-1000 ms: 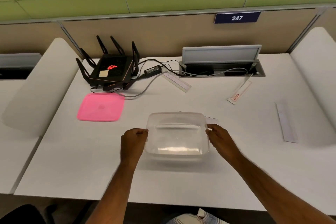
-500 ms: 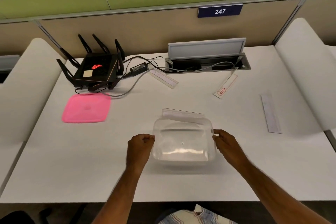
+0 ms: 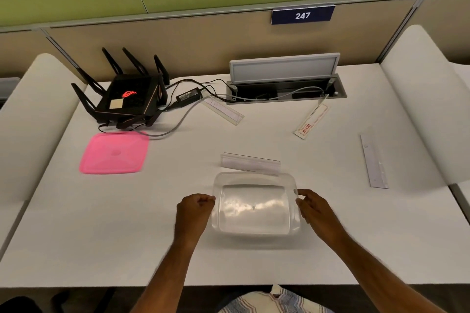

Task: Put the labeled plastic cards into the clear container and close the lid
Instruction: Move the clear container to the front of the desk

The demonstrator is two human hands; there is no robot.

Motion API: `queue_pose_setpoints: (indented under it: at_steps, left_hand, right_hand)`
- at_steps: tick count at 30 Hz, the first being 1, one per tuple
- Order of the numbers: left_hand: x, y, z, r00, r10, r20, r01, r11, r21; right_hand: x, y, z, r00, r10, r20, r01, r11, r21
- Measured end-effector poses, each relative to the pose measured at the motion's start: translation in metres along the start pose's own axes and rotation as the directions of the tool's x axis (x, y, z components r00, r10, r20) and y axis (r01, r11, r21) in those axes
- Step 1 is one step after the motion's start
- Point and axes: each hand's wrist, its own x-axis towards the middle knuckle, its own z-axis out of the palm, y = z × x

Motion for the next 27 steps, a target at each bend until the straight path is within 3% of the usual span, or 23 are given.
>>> queue_pose_setpoints:
  at_steps: [14,22,27]
  left_hand:
    - [0.013,-0.010,0.001,0.999,-0.014,0.033,0.015,1.000,-0.016]
    - [0.031,0.008,-0.003,0.999,0.028,-0.018,-0.026,0.997,0.066]
    - [0.064,0.028,-0.005,0.995,0.093,-0.040,-0.092,0.995,0.041]
  right_hand:
    - [0.009,0.007,-0.001,1.000,-0.006,0.026,0.006,1.000,-0.017]
    - [0.028,-0.004,0.000,0.986,-0.066,-0.151,0.047,0.991,-0.122]
    - [0.060,-0.031,0.000,0.979,-0.131,-0.155,0.111,0.986,-0.127]
